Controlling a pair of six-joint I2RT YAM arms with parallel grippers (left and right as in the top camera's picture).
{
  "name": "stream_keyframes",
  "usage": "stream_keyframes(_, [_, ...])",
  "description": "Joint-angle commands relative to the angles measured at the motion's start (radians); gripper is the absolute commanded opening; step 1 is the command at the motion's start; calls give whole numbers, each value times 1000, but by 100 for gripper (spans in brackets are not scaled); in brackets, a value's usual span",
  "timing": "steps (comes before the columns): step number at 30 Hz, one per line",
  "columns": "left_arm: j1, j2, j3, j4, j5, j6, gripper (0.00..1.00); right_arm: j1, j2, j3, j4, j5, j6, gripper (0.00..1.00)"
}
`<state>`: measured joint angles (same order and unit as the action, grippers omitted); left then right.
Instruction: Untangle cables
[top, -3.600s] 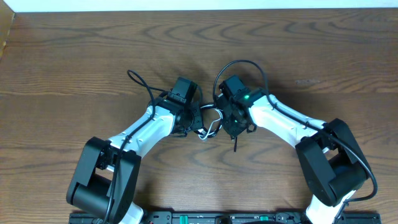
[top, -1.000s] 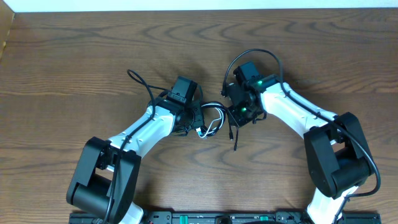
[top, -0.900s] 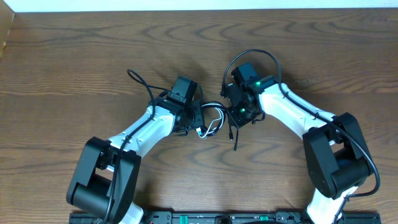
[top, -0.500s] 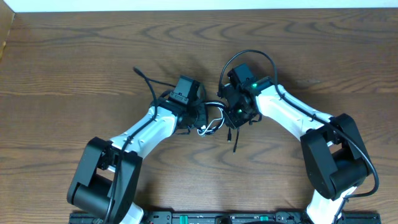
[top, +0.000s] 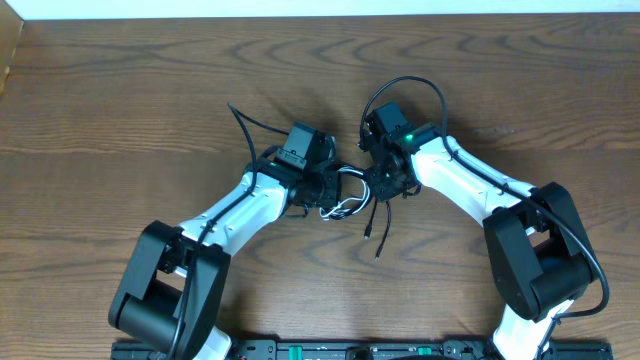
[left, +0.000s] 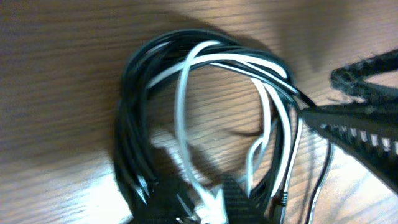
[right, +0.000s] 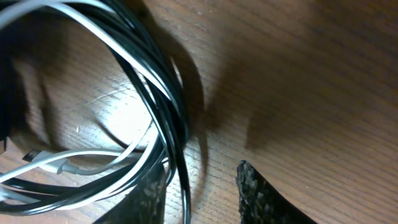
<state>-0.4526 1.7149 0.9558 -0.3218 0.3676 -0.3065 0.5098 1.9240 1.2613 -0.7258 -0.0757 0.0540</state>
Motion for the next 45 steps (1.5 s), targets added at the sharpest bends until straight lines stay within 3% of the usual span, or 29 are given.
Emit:
stream_keyframes(1, [34, -16, 27, -17, -22, 18, 50, 4, -2, 19, 5, 21, 20, 36])
stream_keyframes(13, [70, -18, 15, -22, -92, -25, 52, 5, -2, 19, 28, 13, 55, 43])
stream_keyframes(21, [43, 43, 15, 6, -87, -99, 38, 5, -2, 19, 30, 13, 55, 44])
stream_keyframes(45, [-32, 48, 15, 49, -118, -157, 32, 29, -1, 19, 28, 13, 55, 49])
